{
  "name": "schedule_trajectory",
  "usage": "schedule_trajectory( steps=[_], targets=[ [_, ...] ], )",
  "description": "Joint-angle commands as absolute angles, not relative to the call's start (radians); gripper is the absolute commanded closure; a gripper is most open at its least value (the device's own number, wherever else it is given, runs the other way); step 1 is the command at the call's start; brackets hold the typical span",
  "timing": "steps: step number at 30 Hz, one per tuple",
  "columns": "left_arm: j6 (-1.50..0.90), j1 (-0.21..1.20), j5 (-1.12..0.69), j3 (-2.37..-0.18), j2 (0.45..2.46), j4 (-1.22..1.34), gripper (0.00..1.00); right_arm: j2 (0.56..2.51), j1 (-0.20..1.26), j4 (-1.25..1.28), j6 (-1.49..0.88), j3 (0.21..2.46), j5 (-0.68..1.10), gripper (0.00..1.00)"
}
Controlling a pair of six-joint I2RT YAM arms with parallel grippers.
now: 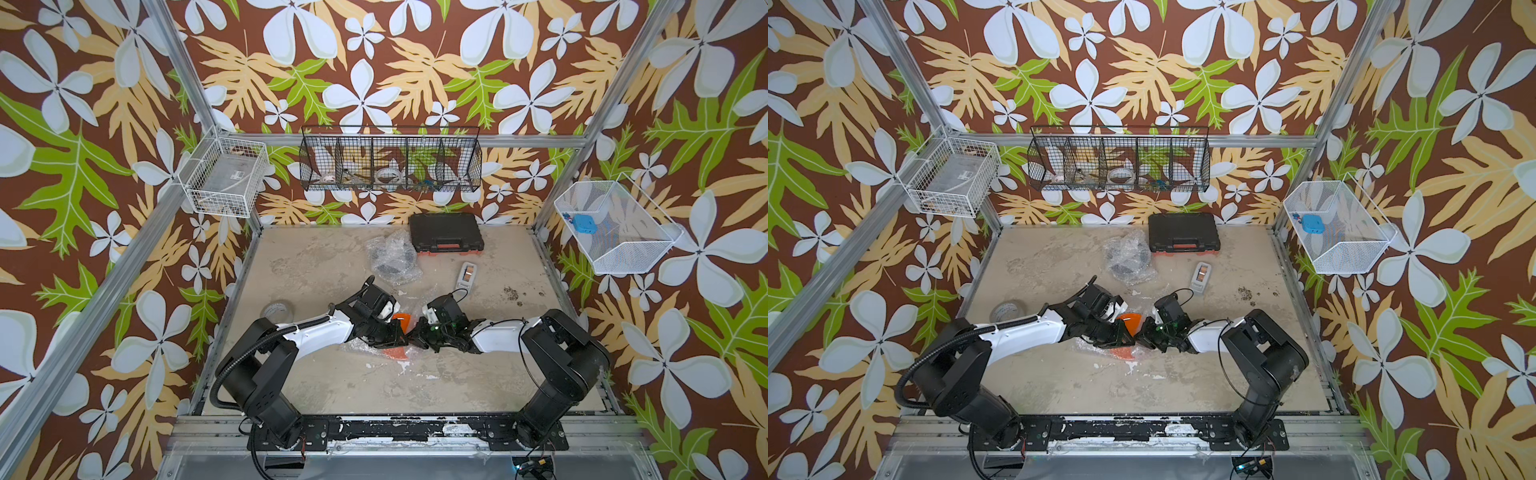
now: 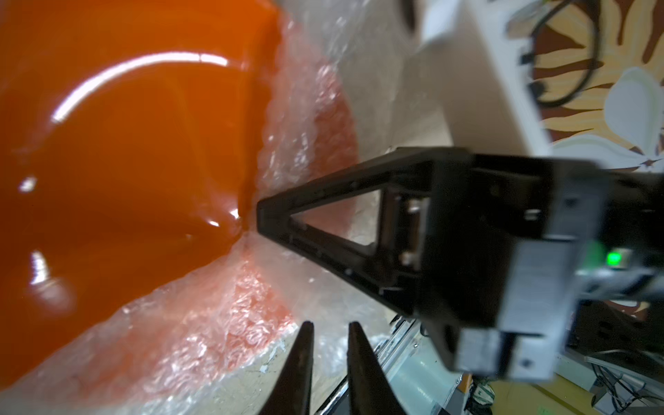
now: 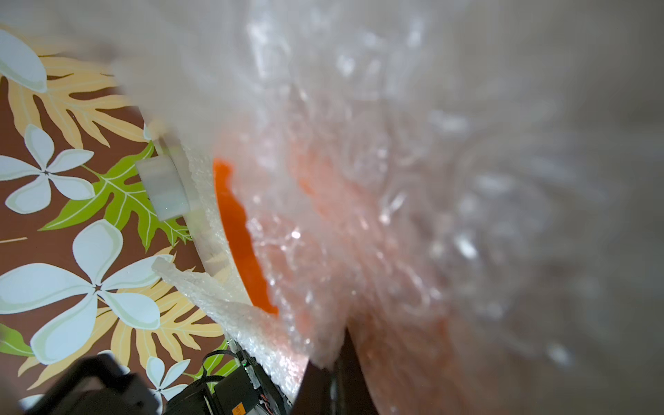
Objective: Wrap dinner plates in bubble wrap
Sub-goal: Wrap the plate in the bubble wrap.
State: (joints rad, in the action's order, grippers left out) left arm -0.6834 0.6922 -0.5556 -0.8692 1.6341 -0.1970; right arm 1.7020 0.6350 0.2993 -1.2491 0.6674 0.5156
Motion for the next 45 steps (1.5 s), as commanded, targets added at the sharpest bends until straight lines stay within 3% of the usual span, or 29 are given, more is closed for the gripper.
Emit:
schedule_trajectory(
  steps=[1,9,13,24,29,30,32,34,36,41,45],
  targets=[
    [-0.69,0.692,-0.6,-0.865,1.687,-0.116,0.75,1.688,0.637,0.323,-1.305,0.662,0.488,1.0],
    [-0.638,0.688,-0.309,-0.952,1.823,-0.297,0.76,1.625,0.634,0.182,-1.21,0.723,0.487,0.99],
    [-0.613,0.689,-0.221,-0.961,1.866,-0.365,0.78,1.58,0.583,-0.03,-1.024,0.834,0.438,0.73],
    [-0.594,0.689,-0.199,-0.936,1.89,-0.39,0.81,1.705,0.285,-0.346,-0.55,1.081,0.353,0.4],
    [-0.597,0.689,-0.215,-0.932,1.887,-0.389,0.82,1.846,0.256,-0.358,-0.502,1.176,0.349,0.34],
    [-0.596,0.688,-0.217,-0.932,1.887,-0.388,0.82,1.864,0.256,-0.348,-0.503,1.186,0.351,0.34],
    [-0.594,0.689,-0.219,-0.931,1.885,-0.39,0.82,1.873,0.256,-0.314,-0.511,1.187,0.382,0.49],
    [-0.592,0.689,-0.222,-0.928,1.877,-0.388,0.84,1.851,0.258,-0.301,-0.527,1.176,0.398,0.8],
    [-0.592,0.689,-0.221,-0.927,1.865,-0.386,0.87,1.794,0.262,-0.284,-0.544,1.142,0.414,0.99],
    [-0.595,0.68,-0.257,-0.918,1.847,-0.354,0.94,1.64,0.349,-0.242,-0.627,1.055,0.529,1.0],
    [-0.596,0.668,-0.304,-0.903,1.849,-0.323,0.96,1.574,0.506,-0.139,-0.761,0.971,0.61,1.0]
  ],
)
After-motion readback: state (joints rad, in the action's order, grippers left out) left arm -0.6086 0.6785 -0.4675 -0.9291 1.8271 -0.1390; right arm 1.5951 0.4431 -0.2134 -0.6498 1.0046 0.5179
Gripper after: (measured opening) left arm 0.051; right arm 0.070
